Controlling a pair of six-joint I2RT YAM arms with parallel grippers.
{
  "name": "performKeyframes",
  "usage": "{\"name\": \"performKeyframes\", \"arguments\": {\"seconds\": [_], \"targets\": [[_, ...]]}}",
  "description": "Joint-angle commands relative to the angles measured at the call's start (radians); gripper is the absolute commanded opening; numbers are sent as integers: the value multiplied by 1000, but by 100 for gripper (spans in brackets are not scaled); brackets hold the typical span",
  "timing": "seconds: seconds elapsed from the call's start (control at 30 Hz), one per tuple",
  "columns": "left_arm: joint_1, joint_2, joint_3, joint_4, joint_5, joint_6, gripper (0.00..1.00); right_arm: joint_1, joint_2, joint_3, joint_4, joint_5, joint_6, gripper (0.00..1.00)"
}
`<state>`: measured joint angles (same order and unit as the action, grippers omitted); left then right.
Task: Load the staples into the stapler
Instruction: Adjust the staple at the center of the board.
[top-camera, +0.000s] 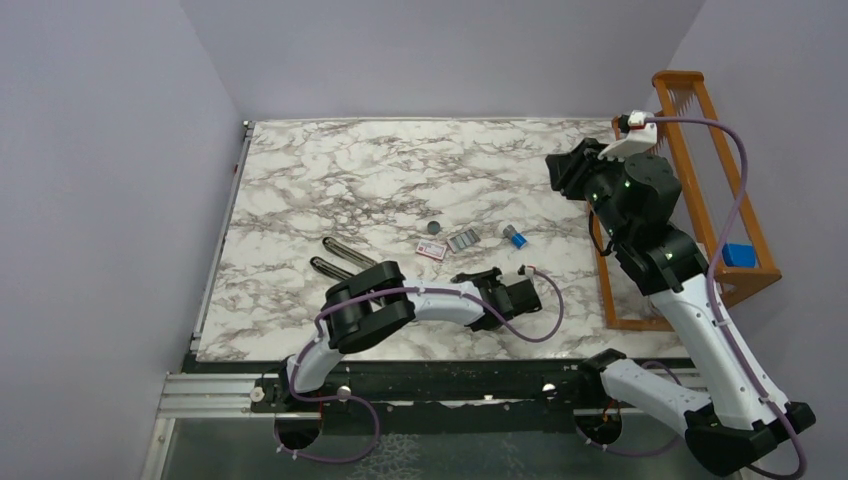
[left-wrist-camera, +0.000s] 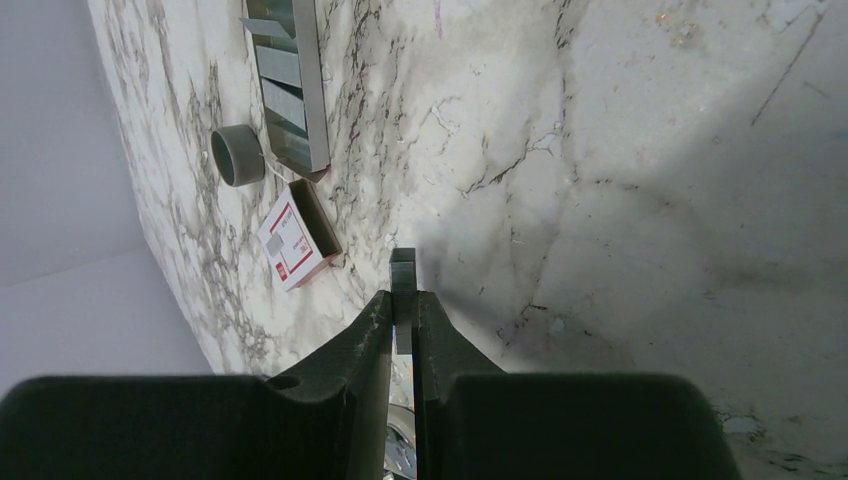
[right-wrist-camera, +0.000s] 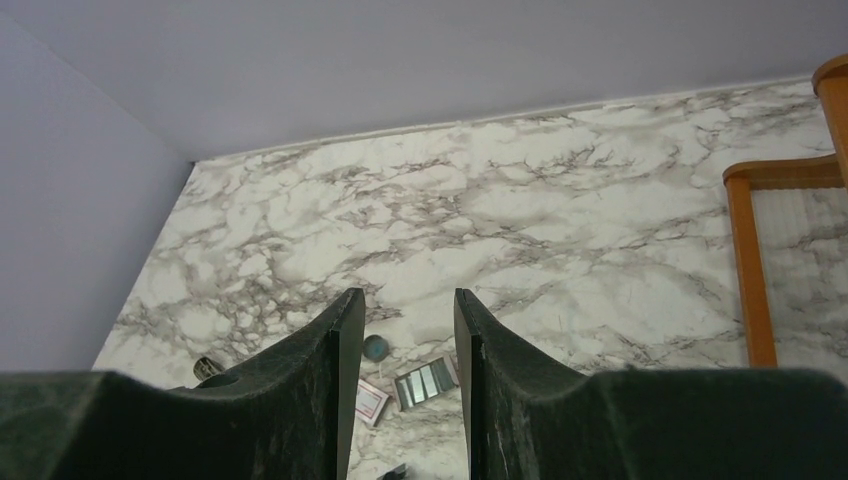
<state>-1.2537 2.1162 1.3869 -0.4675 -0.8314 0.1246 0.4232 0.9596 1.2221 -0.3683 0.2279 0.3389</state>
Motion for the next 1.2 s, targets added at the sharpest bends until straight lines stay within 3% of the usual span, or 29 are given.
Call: {"name": "performKeyframes", "arguments": {"seconds": [0.0, 0.53, 0.8, 0.97, 1.17], "targets": [[-16, 21, 10, -11, -21, -6, 16, -1, 1, -13, -15, -38, -13, 42], [-23, 7, 4, -14, 32, -25, 22, -1, 7, -4, -22, -13, -18, 42], [-6, -99, 45, -17, 93, -80, 26, -1, 12, -7, -14, -35, -4, 42], [86, -265, -5, 30, 244, -177, 27, -1, 4, -1, -12, -5, 48, 42], [310, -500, -156, 183, 520, -270, 29, -1, 0, -11, -66, 80, 148, 42]]}}
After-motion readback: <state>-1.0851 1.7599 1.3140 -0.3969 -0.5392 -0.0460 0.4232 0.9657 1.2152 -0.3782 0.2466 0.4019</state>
